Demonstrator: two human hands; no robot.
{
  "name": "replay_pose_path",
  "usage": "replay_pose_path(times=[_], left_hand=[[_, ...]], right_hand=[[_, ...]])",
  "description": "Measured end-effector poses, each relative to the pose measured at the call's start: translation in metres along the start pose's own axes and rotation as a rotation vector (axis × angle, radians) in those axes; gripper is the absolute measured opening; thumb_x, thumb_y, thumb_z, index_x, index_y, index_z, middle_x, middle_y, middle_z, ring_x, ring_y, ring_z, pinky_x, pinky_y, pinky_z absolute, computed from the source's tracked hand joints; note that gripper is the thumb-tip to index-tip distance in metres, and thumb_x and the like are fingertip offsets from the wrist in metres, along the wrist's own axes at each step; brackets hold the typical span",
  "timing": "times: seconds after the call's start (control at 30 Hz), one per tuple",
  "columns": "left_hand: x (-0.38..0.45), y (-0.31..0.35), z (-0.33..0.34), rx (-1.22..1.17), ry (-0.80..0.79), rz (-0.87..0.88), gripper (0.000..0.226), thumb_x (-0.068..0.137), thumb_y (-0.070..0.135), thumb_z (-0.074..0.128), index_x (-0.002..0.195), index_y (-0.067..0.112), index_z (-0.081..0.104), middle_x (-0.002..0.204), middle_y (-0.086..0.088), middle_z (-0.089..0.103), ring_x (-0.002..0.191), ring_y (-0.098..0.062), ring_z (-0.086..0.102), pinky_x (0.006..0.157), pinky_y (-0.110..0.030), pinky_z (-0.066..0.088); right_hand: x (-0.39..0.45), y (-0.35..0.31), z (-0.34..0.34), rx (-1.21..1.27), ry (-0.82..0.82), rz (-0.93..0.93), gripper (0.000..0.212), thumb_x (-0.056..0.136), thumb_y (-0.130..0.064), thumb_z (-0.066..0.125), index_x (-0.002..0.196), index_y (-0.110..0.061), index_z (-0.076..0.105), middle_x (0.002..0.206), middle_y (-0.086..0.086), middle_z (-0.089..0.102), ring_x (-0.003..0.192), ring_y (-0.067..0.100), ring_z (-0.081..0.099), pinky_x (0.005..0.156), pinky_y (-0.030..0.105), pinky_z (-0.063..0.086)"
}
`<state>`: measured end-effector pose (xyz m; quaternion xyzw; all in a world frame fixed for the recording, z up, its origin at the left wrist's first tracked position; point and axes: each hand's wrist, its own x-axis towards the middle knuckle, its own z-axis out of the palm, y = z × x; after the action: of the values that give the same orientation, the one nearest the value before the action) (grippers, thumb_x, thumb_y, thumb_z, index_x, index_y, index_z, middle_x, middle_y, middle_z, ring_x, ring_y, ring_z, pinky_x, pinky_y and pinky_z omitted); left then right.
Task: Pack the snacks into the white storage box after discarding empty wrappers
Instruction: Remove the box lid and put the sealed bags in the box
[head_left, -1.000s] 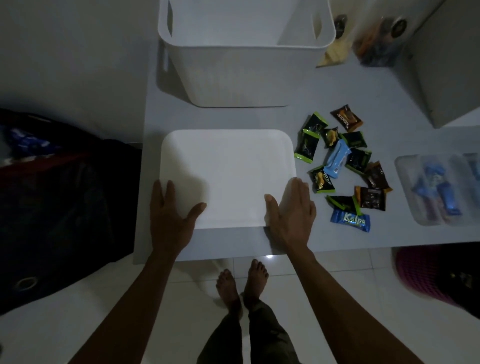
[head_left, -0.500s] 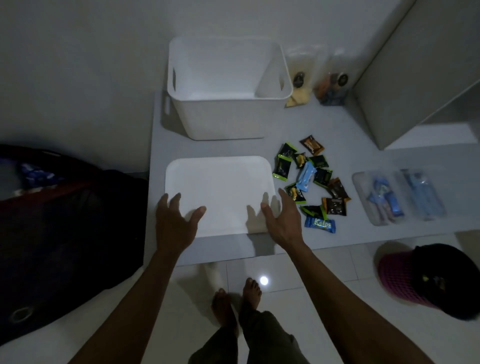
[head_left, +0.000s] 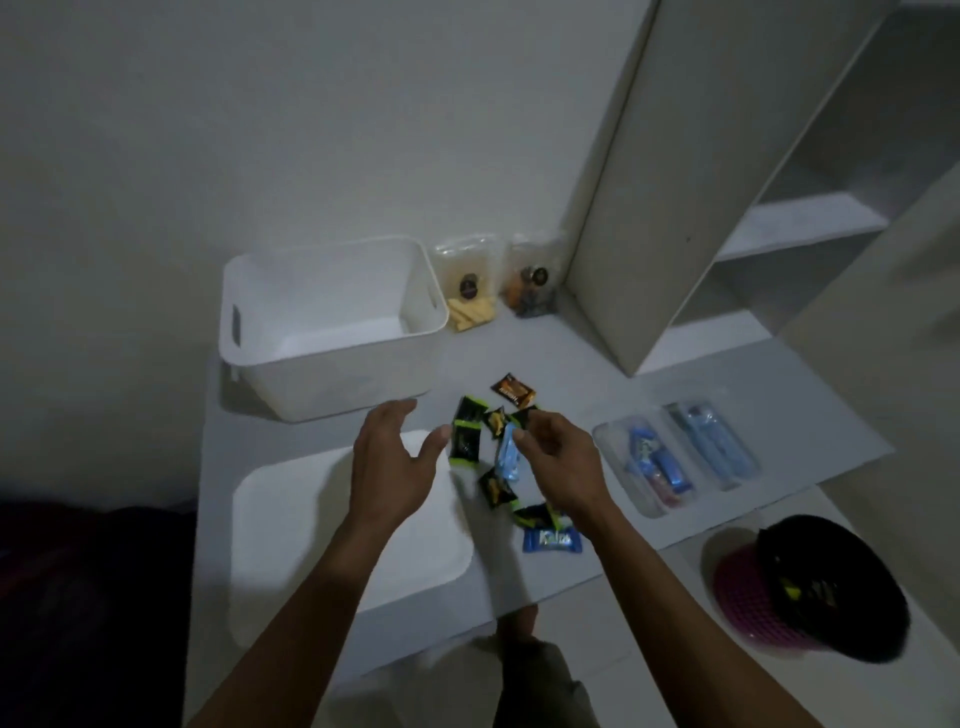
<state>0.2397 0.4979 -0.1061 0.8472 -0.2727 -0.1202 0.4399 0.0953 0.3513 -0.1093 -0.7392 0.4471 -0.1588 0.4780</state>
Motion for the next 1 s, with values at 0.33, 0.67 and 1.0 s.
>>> replay_pose_path(times=[0.33, 0.67, 1.0], left_hand=[[0.131, 0.074, 0.098, -0.001, -0.026, 0.031, 0.058, 0.086, 0.04, 0.07, 0.134, 0.013, 0.055, 0.138, -0.007, 0.054, 0.127, -0.021, 0.049, 0.105, -0.029, 0.036], [0.301, 0.092, 0.147, 0.127, 0.242, -0.157, 0.07, 0.083, 0.021, 0.076, 0.138, -0.009, 0.043, 0.134, -0.029, 0.051, 0.125, -0.042, 0.049, 0.104, -0.043, 0.039], [0.367, 0.067, 0.18, -0.019, 0.234, -0.406, 0.084, 0.087, 0.013, 0.067, 0.152, 0.0, 0.014, 0.153, -0.021, 0.03, 0.142, -0.032, 0.031, 0.117, -0.038, 0.026]], right_hand=[[0.175, 0.009, -0.077, -0.035, -0.04, 0.055, 0.042, 0.087, -0.043, 0.069, 0.123, -0.021, 0.065, 0.113, 0.001, 0.07, 0.1, 0.013, 0.064, 0.091, 0.032, 0.051], [0.38, -0.026, -0.089, -0.078, -0.007, -0.018, 0.045, 0.085, -0.026, 0.072, 0.125, -0.011, 0.06, 0.114, 0.005, 0.068, 0.104, 0.02, 0.064, 0.085, 0.022, 0.046], [0.478, -0.012, -0.06, 0.039, 0.056, 0.038, 0.076, 0.078, -0.003, 0.074, 0.143, -0.018, 0.038, 0.12, 0.006, 0.058, 0.101, 0.02, 0.058, 0.074, 0.012, 0.046]])
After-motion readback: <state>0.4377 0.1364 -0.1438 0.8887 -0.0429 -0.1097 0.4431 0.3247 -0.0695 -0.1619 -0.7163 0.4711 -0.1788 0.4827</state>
